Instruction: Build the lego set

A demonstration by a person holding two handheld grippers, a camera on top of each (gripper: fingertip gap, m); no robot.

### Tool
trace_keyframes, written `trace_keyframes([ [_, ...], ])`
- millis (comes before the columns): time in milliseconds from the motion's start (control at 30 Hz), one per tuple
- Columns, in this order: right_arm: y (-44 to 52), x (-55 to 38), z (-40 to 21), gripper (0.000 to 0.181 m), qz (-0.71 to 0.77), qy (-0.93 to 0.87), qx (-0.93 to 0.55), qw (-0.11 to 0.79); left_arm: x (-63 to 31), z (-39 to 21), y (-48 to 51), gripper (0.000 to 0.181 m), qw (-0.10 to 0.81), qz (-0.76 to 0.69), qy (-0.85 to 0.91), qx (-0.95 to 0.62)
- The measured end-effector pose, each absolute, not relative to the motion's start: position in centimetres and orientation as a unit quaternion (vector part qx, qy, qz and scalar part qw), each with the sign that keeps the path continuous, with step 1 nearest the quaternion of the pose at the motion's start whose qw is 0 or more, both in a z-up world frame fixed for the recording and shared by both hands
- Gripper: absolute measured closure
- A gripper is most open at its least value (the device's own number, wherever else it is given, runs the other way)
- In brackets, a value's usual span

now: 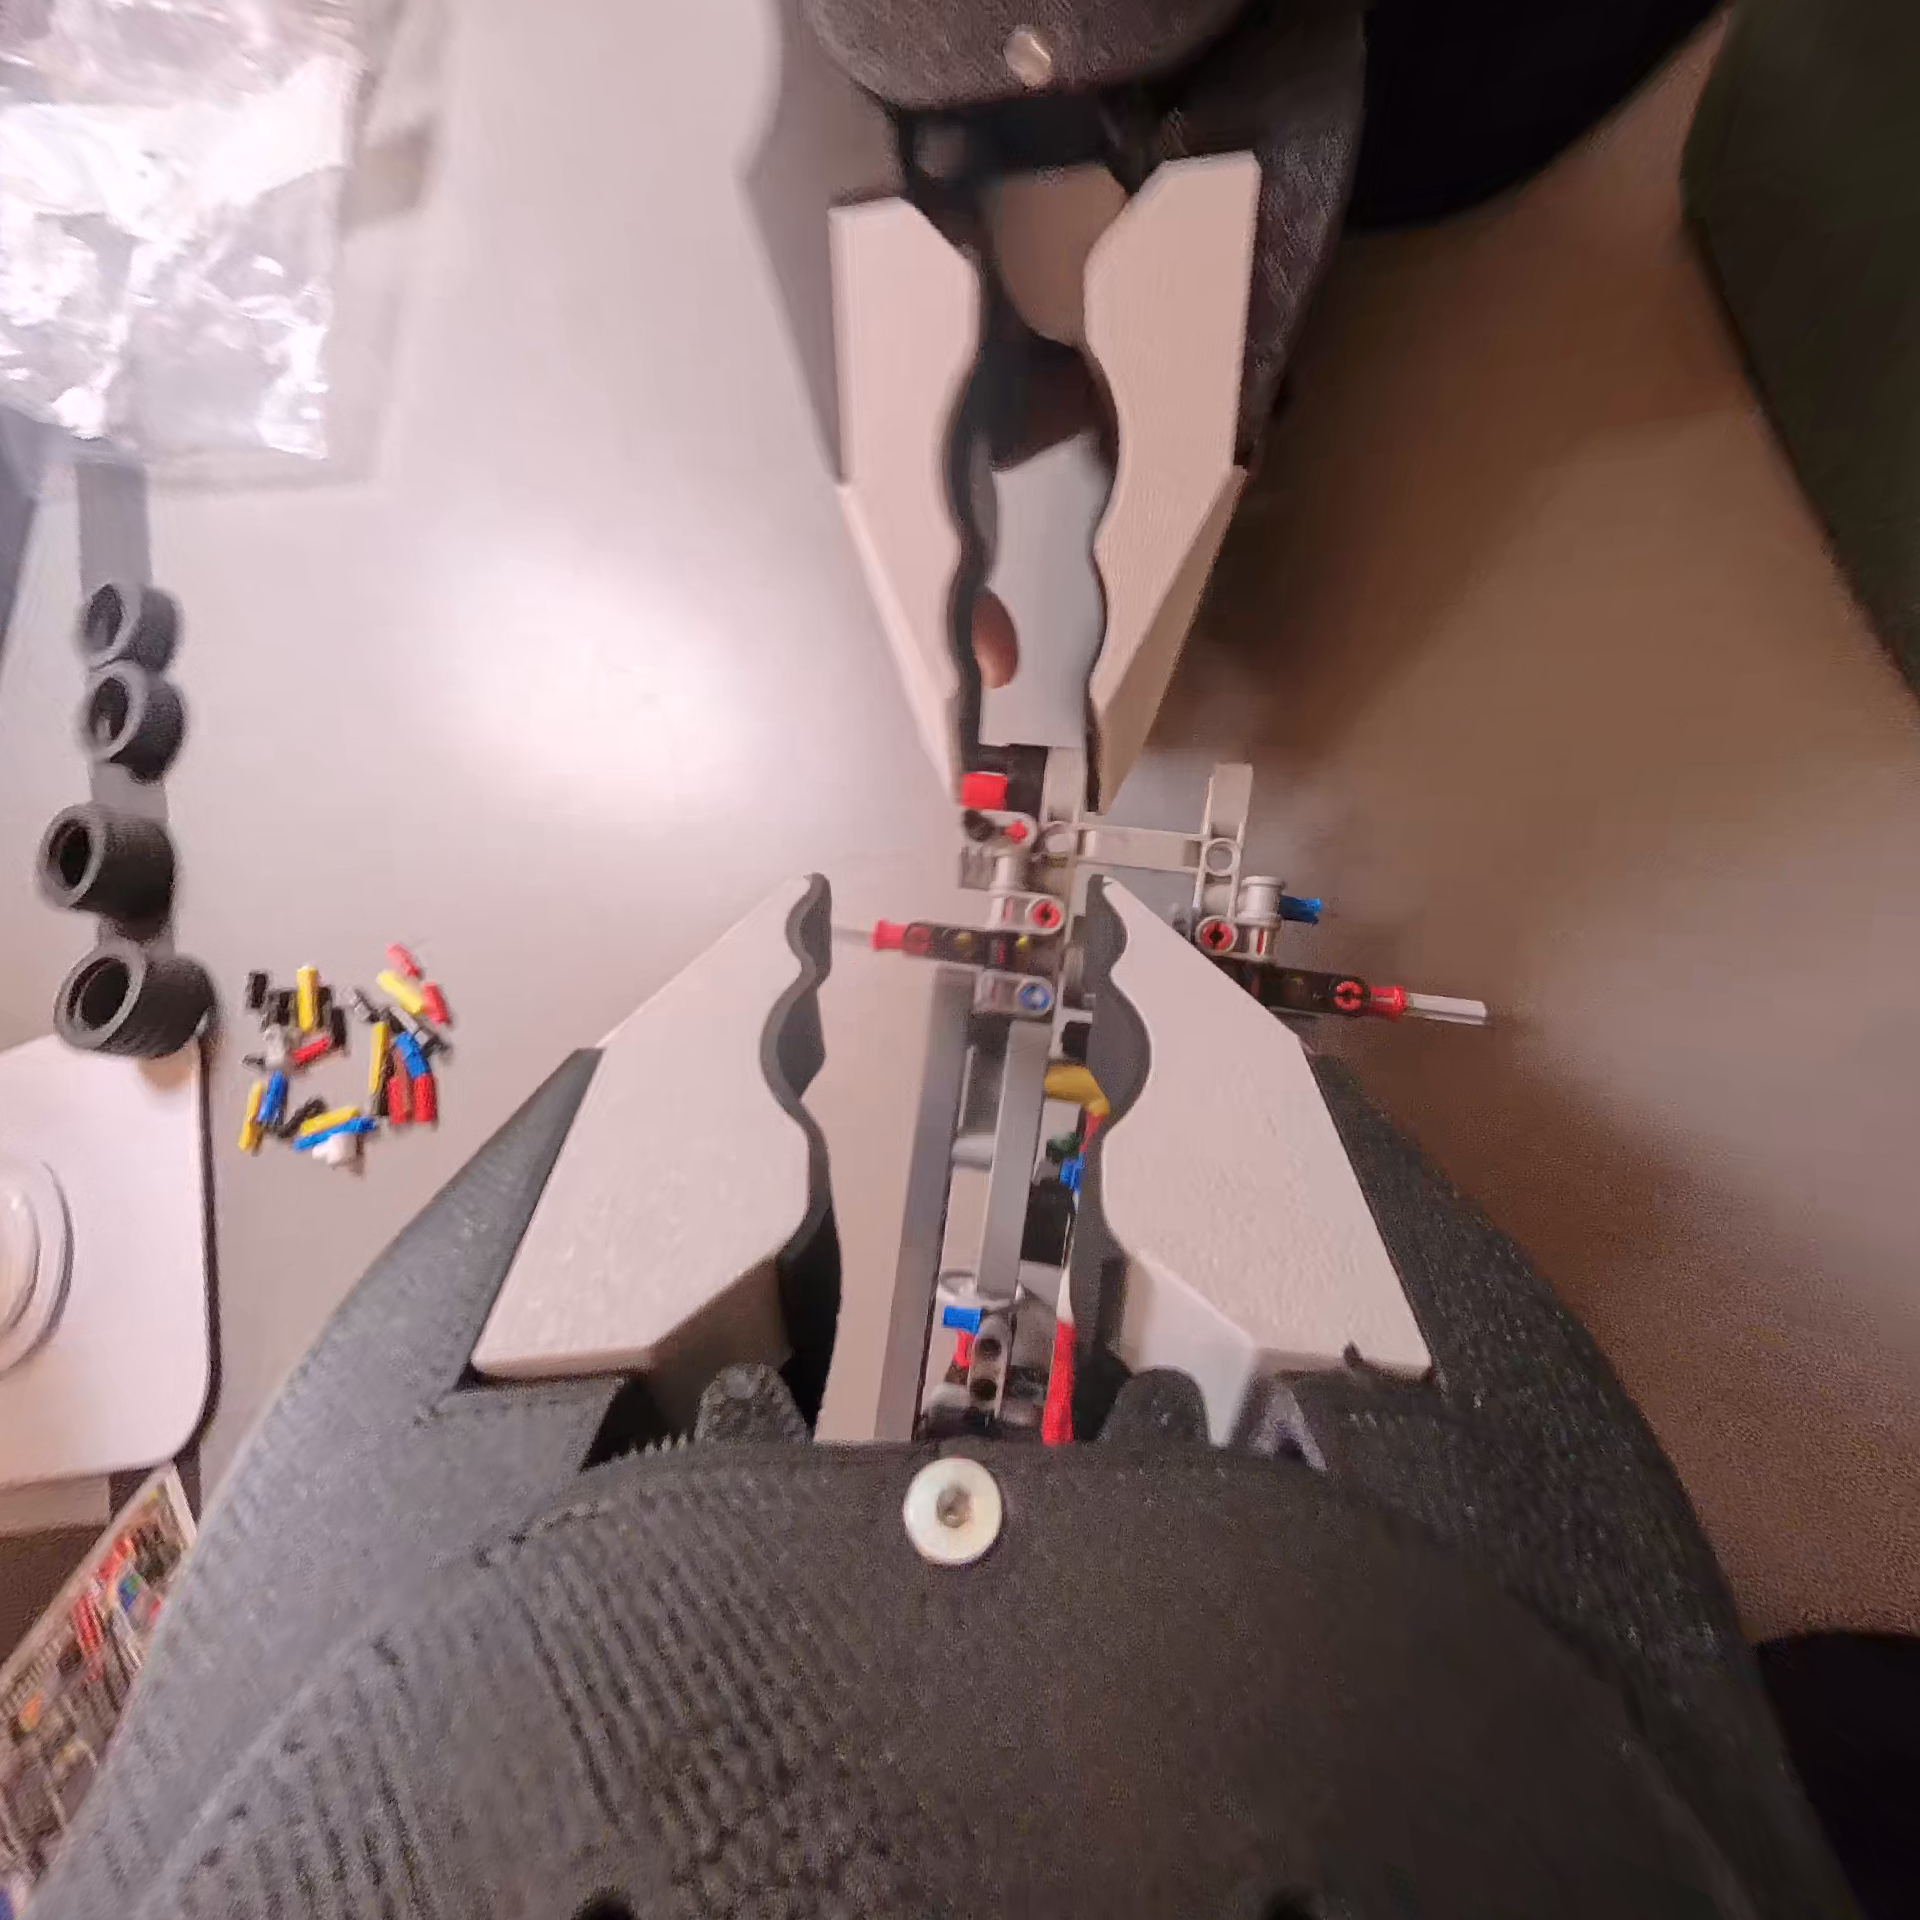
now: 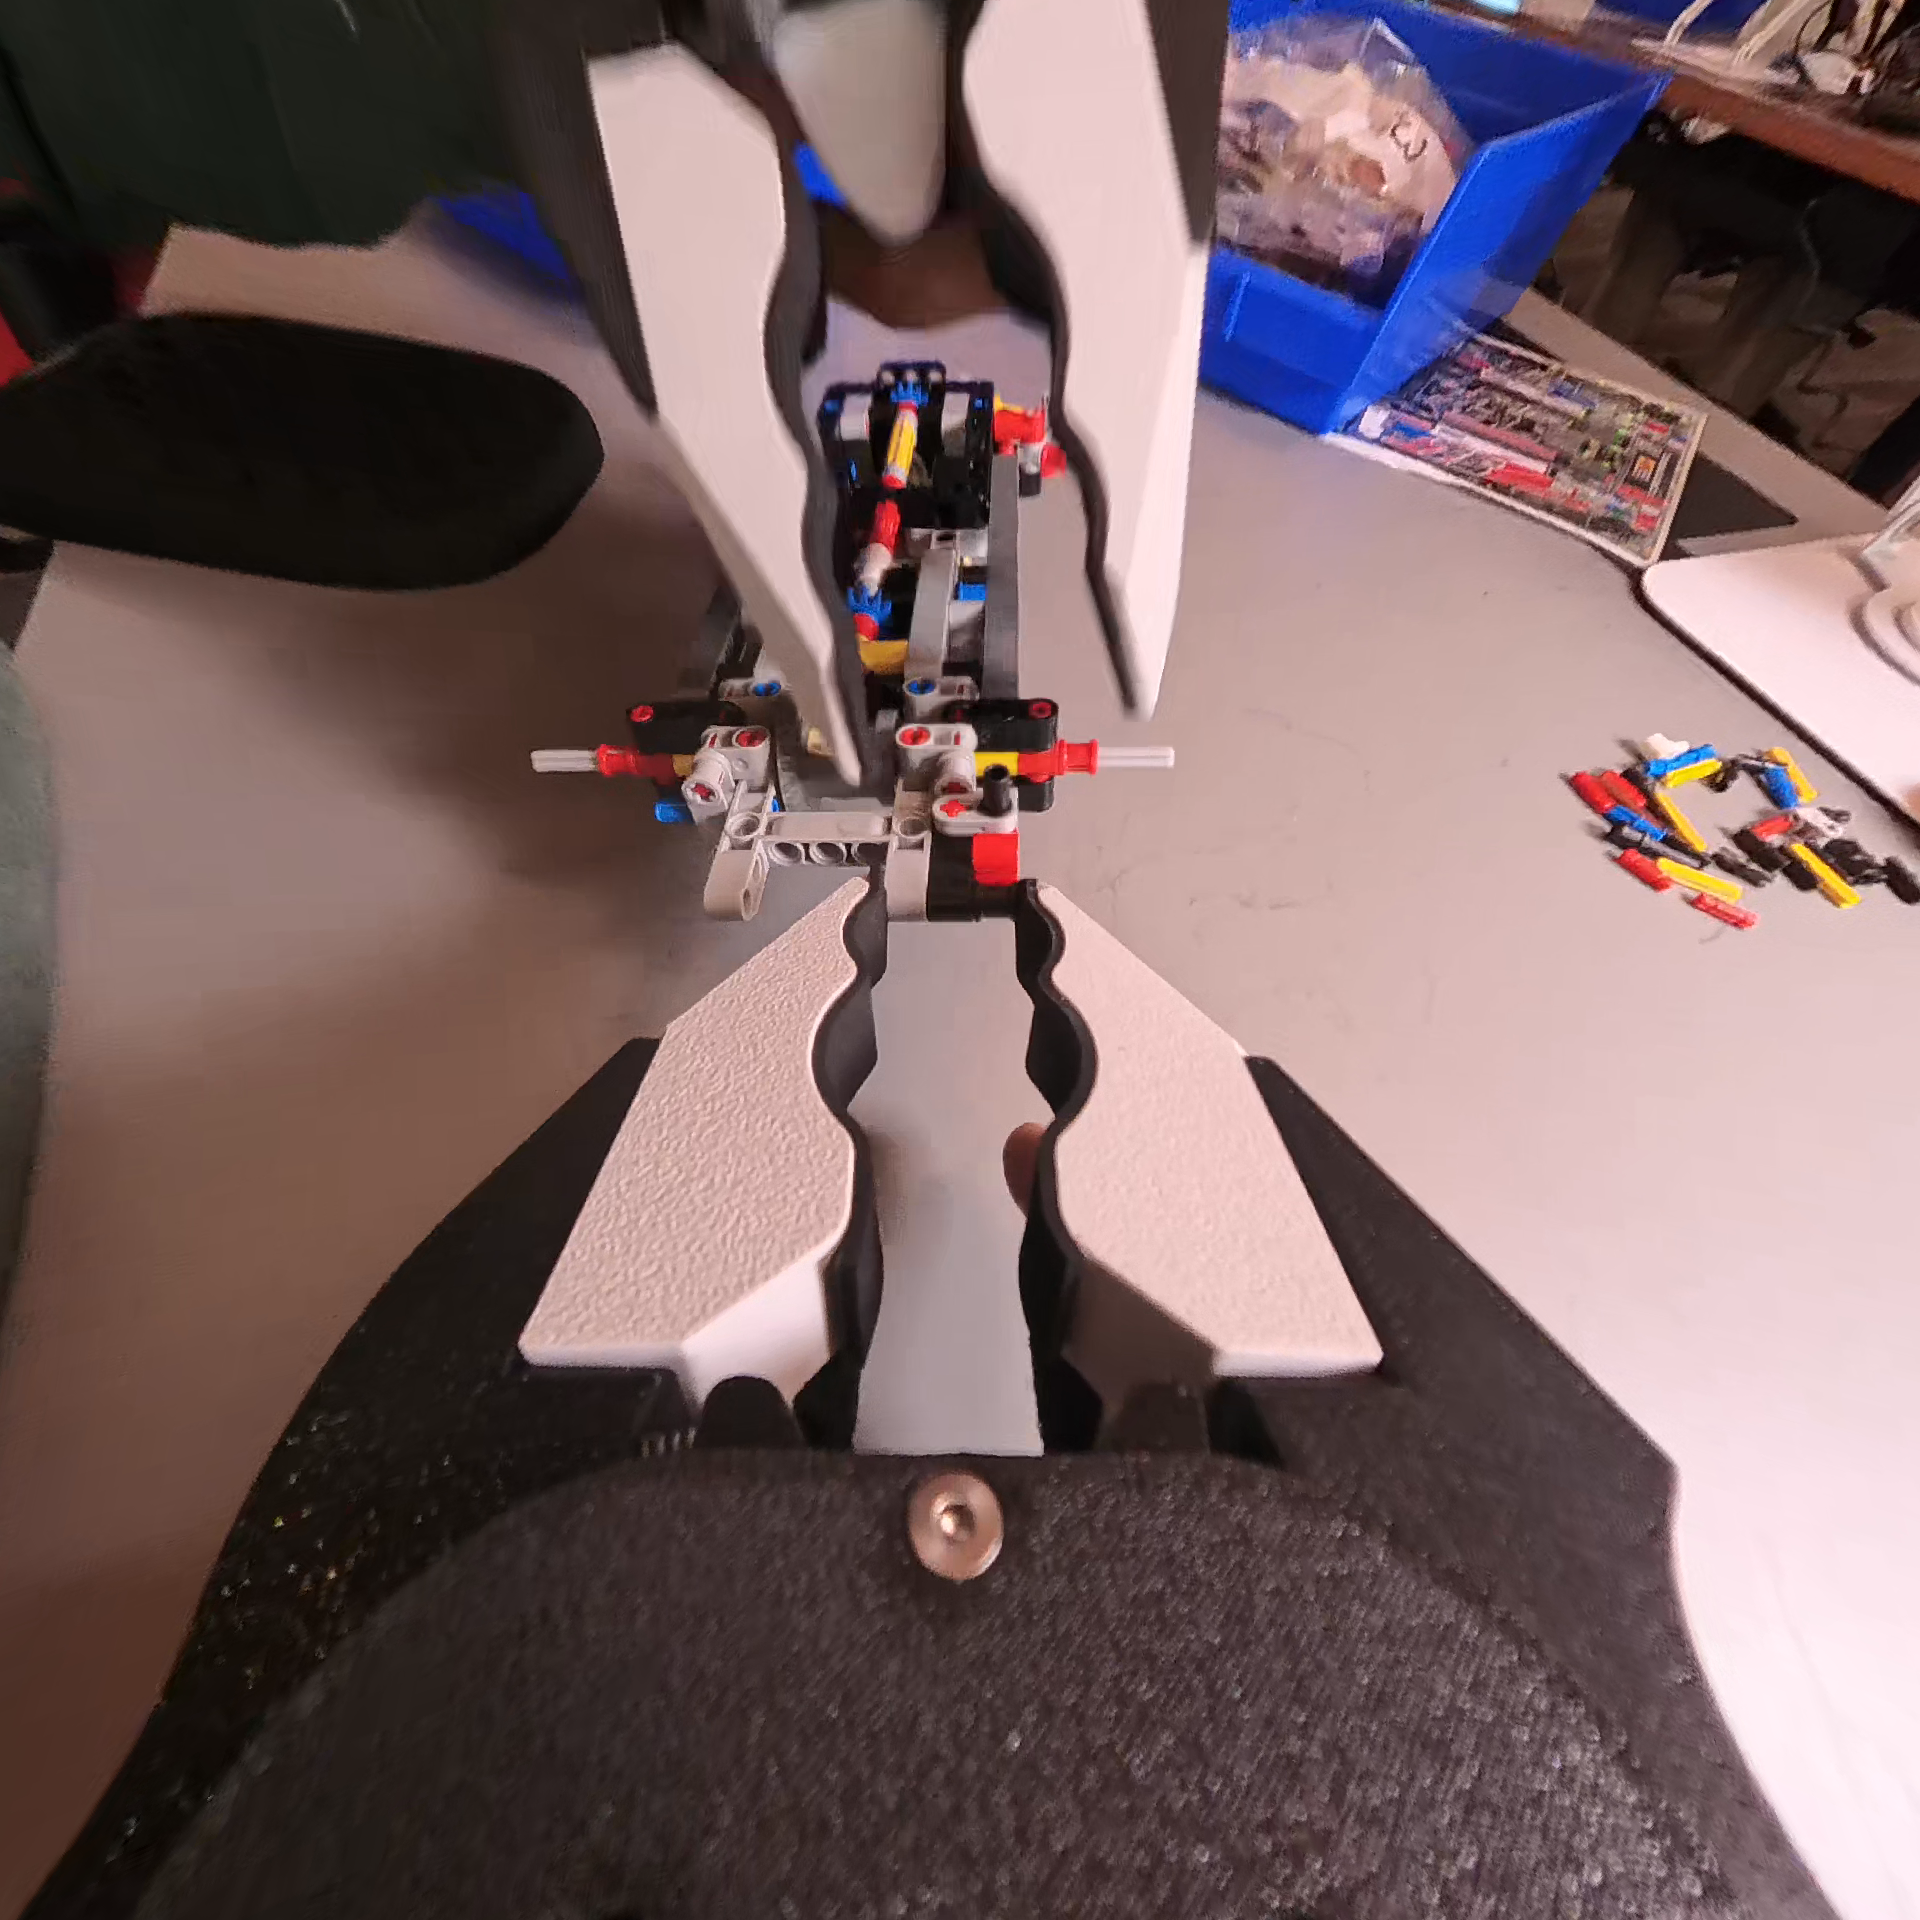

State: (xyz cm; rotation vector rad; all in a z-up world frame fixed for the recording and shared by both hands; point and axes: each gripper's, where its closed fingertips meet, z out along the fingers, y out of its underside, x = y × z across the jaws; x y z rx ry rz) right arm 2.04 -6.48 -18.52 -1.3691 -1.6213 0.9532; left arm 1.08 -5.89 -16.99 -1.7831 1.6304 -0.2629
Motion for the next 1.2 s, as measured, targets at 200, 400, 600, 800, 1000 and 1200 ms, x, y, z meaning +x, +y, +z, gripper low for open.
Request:
trace_keyframes([
  [200,-6.2,2.3,-18.5,0.159,0.375,-0.643,-0.536,0.399,-1.7,-14.8,-6.7,0.106,0.355,-0.162,0.560,-0.731],
  [400,-5.5,2.9,-18.9,0.159,0.379,-0.660,-0.524,0.382,-3.8,-19.7,-8.4,0.084,0.259,-0.107,0.596,-0.753],
  [600,-4.0,3.1,-19.1,0.159,0.379,-0.684,-0.505,0.366,-4.0,-22.2,-7.3,0.090,0.209,-0.064,0.633,-0.743],
  [800,-3.1,3.7,-17.1,0.141,0.408,-0.651,-0.502,0.399,-3.4,-21.2,-6.3,0.094,0.277,-0.100,0.600,-0.744],
  [1000,-3.1,3.0,-15.8,0.150,0.407,-0.643,-0.488,0.427,-2.7,-20.8,-6.5,0.094,0.298,-0.142,0.577,-0.747],
  [1200,-2.9,3.2,-16.0,0.159,0.416,-0.640,-0.496,0.414,-2.3,-20.5,-6.7,0.095,0.313,-0.165,0.568,-0.743],
])
